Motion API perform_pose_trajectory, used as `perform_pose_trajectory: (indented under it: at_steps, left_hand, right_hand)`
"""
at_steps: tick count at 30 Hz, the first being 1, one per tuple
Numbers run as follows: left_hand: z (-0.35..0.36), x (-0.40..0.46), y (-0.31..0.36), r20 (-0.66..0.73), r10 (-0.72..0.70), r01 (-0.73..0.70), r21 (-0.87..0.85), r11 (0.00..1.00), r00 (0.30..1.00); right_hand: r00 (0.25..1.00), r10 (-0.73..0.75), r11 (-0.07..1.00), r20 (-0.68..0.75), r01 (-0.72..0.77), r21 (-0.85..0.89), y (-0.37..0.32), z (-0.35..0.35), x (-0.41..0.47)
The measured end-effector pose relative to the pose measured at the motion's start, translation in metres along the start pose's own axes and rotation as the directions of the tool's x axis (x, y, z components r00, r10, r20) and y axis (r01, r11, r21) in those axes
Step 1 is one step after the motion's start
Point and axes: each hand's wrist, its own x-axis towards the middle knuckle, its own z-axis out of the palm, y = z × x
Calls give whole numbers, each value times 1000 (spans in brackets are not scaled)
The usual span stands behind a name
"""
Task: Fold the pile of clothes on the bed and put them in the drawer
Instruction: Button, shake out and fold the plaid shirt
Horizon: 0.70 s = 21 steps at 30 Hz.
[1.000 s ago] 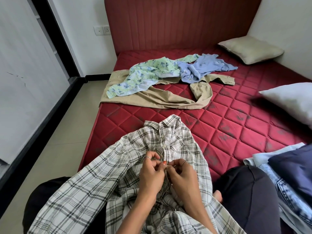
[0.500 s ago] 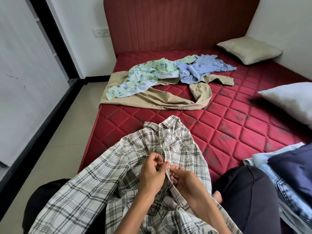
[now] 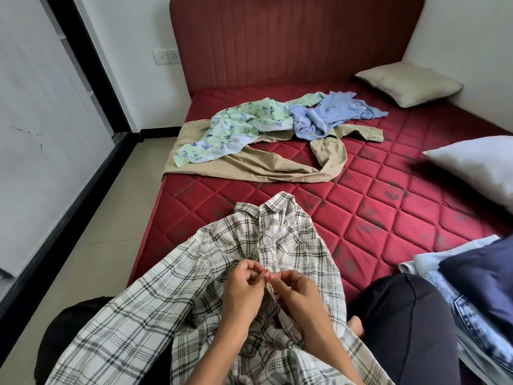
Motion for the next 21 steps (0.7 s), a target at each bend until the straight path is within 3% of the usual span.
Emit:
perform_pose_trajectory:
  at_steps: [5,10,13,17,21]
  left_hand:
    - [-4,6,5,60,116,-123,121,985,991]
    - [1,13,14,104,230,-247,196,949,968]
    - [9,20,20,177,262,-298,224,928,949]
    - [18,29,28,258,288,-353,260,899,922]
    - [25,42,32,294,258,-349,319,881,920]
  right_hand:
    - [983,-184,906,-2,169,-389,-15,-4,-10]
    - [960,-274,695,65,244,-676,-25,-20,-18]
    - [959,-280,634,50,224,-740,-27,-28,-19]
    - [968,-248,683,-33,151,-715,-24,-39,-13]
    - [984,-177,695,13,134,-706,-24,-52,-9]
